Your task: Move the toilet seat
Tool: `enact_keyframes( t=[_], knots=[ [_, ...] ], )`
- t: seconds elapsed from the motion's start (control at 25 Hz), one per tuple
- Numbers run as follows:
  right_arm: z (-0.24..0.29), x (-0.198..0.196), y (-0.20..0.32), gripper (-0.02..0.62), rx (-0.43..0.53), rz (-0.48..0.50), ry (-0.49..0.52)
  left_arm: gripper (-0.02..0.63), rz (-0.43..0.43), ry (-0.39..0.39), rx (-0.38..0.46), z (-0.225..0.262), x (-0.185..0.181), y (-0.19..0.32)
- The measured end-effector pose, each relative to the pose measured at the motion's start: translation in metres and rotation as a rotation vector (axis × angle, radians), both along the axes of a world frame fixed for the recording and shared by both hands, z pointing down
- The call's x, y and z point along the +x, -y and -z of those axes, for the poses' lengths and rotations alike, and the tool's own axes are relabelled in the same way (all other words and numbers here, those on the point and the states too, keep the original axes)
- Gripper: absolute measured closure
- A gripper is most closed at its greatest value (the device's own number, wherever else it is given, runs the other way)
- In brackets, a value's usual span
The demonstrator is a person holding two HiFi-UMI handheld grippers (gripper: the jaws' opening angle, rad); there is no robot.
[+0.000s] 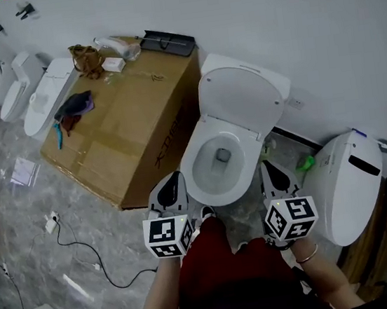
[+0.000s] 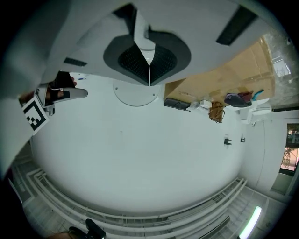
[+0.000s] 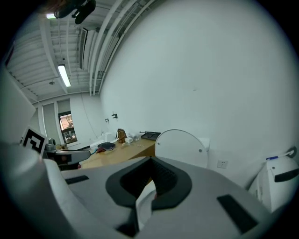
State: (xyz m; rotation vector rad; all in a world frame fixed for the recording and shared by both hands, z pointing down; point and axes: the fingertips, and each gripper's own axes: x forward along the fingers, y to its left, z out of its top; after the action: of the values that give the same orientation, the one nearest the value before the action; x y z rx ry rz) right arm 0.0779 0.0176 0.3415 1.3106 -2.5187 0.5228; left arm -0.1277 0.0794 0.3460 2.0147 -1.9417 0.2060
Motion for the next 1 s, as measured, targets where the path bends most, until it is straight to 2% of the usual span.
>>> enact_keyframes(
  t=[0.2,0.4,0.76,1.0],
  knots=[
    [-0.017,-0.011,0.02,0.58,-0.061,-0.066,-0.025,0.578,-0.035,-0.015,-0.031,-0.015,-0.025,0.026],
    [-0.042,-0.011,0.025,0.58,-0.122,-0.08,-0.06,0.577,-0.055,-0.017,-0.084,-0.04,-0.037,0.04],
    [-0.094,0.0,0.034,0.58,-0.238,-0.113,-0.071,0.577,-0.088,-0.033,-0.173,-0.08,-0.029,0.05],
    [-0.148,0.012,0.03,0.58,-0.33,-0.149,-0.097,0.576,-0.101,-0.046,-0.251,-0.125,-0.021,0.046]
  ],
)
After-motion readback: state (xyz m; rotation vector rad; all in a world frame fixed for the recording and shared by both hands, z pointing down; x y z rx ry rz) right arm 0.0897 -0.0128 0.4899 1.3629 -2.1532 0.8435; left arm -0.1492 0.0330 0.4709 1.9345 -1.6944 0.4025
